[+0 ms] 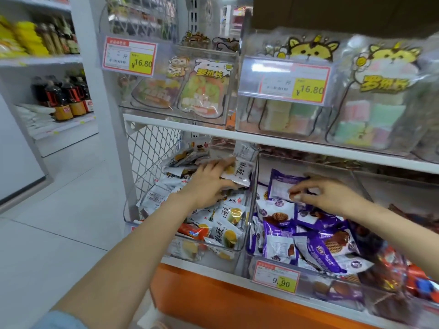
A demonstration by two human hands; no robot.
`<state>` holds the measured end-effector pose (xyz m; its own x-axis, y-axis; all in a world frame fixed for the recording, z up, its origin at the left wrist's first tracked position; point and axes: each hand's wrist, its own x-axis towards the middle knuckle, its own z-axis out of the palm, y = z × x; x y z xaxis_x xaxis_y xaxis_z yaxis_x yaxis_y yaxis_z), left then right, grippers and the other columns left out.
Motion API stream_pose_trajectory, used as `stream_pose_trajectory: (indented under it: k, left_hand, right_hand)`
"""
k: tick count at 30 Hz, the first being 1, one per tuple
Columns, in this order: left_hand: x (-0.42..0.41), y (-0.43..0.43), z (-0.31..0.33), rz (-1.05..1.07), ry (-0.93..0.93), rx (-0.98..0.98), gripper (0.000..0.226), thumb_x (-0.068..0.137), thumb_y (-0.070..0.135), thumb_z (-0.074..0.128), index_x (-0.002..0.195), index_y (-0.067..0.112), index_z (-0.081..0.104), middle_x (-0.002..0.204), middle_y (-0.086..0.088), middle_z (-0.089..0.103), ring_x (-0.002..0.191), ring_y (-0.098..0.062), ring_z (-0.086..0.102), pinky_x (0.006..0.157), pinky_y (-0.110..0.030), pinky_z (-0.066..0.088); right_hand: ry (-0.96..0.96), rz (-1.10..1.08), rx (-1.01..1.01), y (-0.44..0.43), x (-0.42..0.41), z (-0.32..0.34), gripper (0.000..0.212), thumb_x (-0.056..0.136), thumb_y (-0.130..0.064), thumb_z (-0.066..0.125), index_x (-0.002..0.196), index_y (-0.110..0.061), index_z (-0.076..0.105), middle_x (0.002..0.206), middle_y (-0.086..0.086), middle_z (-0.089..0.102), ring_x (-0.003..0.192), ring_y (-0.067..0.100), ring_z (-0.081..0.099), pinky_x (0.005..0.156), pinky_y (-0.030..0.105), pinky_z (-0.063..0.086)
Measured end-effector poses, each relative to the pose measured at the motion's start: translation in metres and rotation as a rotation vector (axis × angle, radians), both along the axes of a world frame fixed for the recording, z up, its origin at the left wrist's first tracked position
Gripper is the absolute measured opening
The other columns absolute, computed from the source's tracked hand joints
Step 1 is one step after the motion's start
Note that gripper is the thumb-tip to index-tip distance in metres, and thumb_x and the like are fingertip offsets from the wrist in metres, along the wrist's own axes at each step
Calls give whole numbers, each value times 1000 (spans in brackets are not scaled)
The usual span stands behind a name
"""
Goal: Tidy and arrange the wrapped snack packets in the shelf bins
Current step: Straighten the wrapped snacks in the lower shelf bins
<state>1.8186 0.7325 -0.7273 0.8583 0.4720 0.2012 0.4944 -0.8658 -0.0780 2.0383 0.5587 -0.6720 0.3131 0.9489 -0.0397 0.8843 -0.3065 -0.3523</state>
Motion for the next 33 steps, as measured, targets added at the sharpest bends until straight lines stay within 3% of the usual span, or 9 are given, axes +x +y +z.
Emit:
stream_pose_trajectory:
  k: [4,6,10,13,16,20,26,29,33]
  left_hand:
    - [-26,-6,4,17,-180,-63,25,89,29,59,114,33,63,145,-2,31,136,-22,17,107,-32,9]
    - [-39,-6,3,70,-178,-69,27,88,36,59,115,34,62,144,0,33,136,-19,18,110,-33,5]
    - [-52,-3,-6,182,-49,-35,45,88,50,54,131,36,49,153,5,21,140,-16,15,113,-37,5]
    - [-57,1,-13,251,2,-62,60,86,54,55,140,37,34,155,5,14,142,-17,13,113,-40,10]
    - [-57,2,-13,282,8,-54,69,83,54,58,143,36,28,156,5,11,142,-17,13,113,-39,13]
    - [-53,4,-12,304,-36,-64,74,82,51,61,144,37,23,155,5,13,141,-17,13,112,-39,16]
    - [-54,6,-17,308,-137,-111,74,83,49,62,144,34,23,154,0,14,140,-20,14,111,-39,19]
    - [-48,5,-18,335,-214,-56,77,81,52,62,144,29,23,151,-4,18,137,-24,17,107,-37,23]
    - [-36,1,-18,385,-285,-16,92,74,50,70,144,13,22,148,-10,22,137,-28,20,108,-38,24]
  right_hand:
    - [-176,49,210,8,-18,5,31,93,-26,56,124,-26,60,152,-4,32,137,17,33,99,20,27]
    - [-108,147,236,17,-36,11,32,94,-26,54,125,-28,59,148,-7,39,129,18,45,95,19,32]
    - [-107,356,163,54,-68,11,42,93,-31,57,134,-31,49,147,-6,39,131,13,41,100,20,29]
    - [-214,435,59,92,-80,-3,66,85,-42,65,143,-32,35,146,2,38,130,23,40,101,30,35]
    - [-301,374,-79,124,-80,-19,94,73,-55,70,147,-33,18,150,5,28,132,29,35,104,38,36]
    - [-502,302,-156,142,-84,-34,117,63,-52,79,149,-29,3,154,8,18,138,32,25,110,49,28]
    - [-434,272,104,152,-86,-32,67,77,-33,68,136,-21,39,137,5,42,113,26,50,79,33,48]
    - [-317,254,145,150,-84,-26,63,78,-32,68,136,-25,43,126,3,55,104,23,57,77,28,48]
    - [-70,262,162,147,-74,-16,61,77,-31,70,134,-34,47,86,-8,61,71,7,55,56,21,40]
